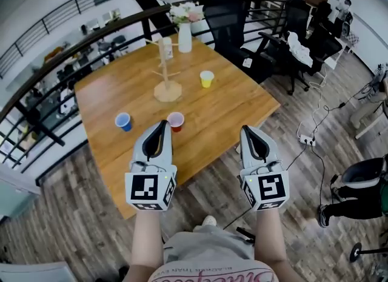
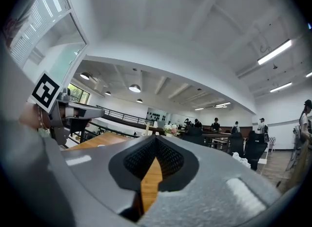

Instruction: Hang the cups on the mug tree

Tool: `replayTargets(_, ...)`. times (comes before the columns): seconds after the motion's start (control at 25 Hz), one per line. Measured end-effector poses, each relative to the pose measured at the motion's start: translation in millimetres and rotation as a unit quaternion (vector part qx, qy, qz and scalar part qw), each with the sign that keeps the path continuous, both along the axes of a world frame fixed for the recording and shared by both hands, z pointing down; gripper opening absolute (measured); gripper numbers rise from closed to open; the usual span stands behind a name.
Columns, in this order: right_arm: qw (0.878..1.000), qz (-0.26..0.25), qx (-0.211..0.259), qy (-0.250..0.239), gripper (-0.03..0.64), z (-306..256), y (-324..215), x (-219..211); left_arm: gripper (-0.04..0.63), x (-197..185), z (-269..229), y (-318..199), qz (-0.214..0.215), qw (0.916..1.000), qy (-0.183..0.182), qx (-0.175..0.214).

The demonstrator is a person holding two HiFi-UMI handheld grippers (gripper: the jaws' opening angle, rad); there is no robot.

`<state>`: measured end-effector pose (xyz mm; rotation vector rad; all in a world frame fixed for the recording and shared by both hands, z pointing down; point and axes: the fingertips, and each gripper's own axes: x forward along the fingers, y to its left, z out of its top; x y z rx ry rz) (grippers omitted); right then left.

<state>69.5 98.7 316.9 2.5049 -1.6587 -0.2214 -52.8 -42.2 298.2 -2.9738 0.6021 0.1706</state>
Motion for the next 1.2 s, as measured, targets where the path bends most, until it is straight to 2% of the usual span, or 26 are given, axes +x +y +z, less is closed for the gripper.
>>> replayTargets(0.24, 1.000, -0.017, -0.015, -0.004, 0.002, 9.7, -6.2, 36.8, 0.014, 31.2, 3.1, -5.5, -0.022, 0.9997, -0.013, 0.002)
replayTargets(0.48, 1.000, -0.019, -0.018, -0.014, 0.002, 15.6, -14.5, 62.7, 0.014, 59.2, 5.0, -10.9, -0.023, 0.9993, -0.030, 0.007)
replayTargets(0.68, 0.999, -0.019, -0.022, -0.017, 0.002, 26.4, -26.0, 90.3, 0.014, 86.6, 11.8, -26.5, -0.027, 0.9992, -0.030, 0.004)
replayTargets(1.2, 0.998, -0.044, -0.038, -0.028, 0.002, 36.0, -117.0, 198.0, 0.014, 175.8, 24.7, -112.8, -0.061, 0.9977, -0.025, -0.014)
